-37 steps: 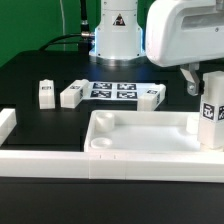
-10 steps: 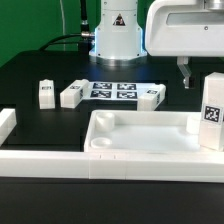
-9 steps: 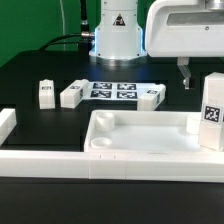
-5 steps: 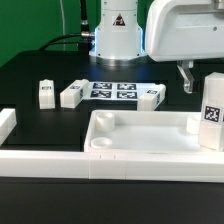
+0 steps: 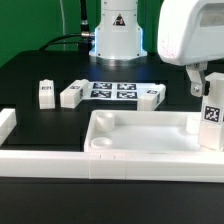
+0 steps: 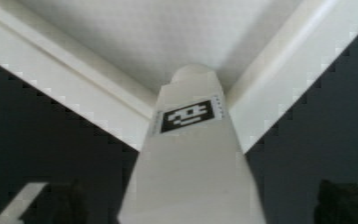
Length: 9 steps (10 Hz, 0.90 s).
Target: Assemble desk
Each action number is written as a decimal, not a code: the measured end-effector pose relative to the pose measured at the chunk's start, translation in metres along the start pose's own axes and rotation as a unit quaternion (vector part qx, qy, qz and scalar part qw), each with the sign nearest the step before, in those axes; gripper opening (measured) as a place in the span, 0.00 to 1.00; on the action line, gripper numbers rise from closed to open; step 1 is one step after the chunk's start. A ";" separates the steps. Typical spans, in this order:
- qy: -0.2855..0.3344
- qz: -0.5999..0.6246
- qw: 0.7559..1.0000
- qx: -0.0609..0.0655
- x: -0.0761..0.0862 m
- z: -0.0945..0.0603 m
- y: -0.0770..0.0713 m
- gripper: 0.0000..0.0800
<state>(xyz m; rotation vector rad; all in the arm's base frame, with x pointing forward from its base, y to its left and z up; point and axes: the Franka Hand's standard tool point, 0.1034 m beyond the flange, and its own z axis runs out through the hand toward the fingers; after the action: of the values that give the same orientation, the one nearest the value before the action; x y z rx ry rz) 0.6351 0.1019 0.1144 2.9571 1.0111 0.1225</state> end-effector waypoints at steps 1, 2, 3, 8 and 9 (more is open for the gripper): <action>0.000 -0.047 0.999 -0.001 0.000 0.001 0.000 0.81; 0.000 -0.068 0.998 -0.001 -0.001 0.001 0.000 0.81; -0.001 -0.061 0.998 -0.001 -0.001 0.002 0.000 0.67; -0.001 -0.047 0.999 0.000 -0.001 0.002 0.000 0.36; -0.001 -0.026 1.000 0.000 -0.001 0.002 0.000 0.36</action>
Offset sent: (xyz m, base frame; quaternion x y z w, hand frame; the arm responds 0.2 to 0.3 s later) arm 0.0000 0.0000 0.0000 0.0000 0.0000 0.0000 1.0000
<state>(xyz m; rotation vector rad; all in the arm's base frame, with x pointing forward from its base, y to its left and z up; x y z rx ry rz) 0.6341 0.1015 0.1119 2.9276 1.0872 0.1190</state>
